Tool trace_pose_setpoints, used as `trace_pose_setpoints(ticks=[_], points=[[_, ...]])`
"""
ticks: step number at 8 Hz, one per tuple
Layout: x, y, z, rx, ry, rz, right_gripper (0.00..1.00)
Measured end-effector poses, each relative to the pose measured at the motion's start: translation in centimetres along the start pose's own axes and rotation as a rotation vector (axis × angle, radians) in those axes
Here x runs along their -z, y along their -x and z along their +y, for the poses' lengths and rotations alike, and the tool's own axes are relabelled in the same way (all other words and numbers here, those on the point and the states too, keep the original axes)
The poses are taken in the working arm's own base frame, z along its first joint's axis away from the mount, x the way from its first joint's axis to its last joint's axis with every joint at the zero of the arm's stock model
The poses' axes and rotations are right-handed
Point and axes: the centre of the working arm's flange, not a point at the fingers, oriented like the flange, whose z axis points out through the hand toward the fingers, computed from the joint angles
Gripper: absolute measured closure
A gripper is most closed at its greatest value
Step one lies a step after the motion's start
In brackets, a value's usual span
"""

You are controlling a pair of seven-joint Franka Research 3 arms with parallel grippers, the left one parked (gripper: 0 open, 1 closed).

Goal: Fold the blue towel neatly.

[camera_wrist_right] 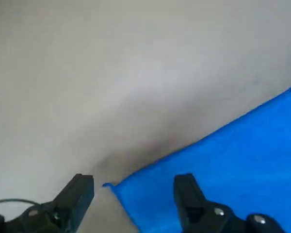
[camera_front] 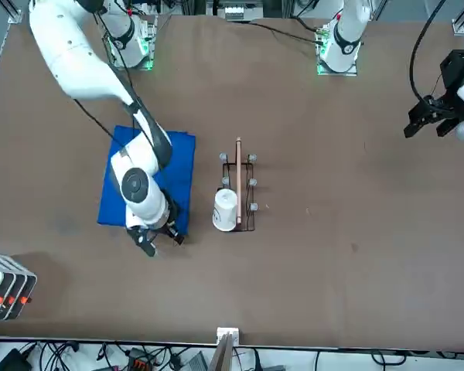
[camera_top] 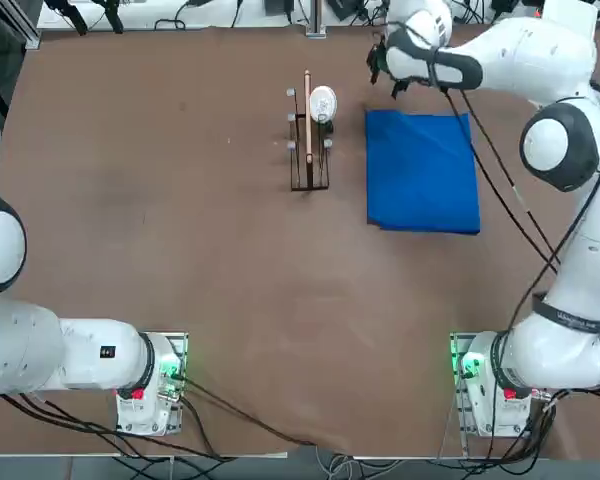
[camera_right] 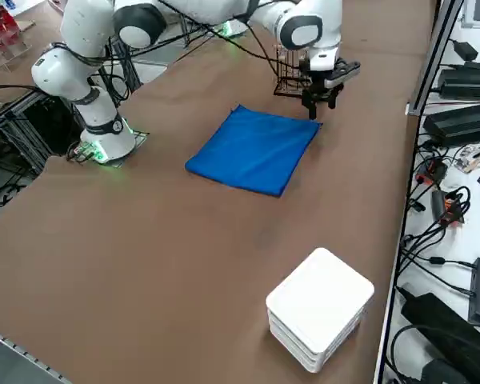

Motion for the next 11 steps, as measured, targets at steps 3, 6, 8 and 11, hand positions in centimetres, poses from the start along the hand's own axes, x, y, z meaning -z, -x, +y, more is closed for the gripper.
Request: trace_pose_setpoints(ticks=[3,6,8,11], points=[[7.3,-2.9,2.3,0.142,0.073,0.036,0.0],[13.9,-8.2,8.3,0.289,0.12,0.05,0.0],[15.8,-11.3,12.1,0.335,0.132,0.038,0.0],[17.1,-12.5,14.1,0.355,0.146,0.036,0.0]])
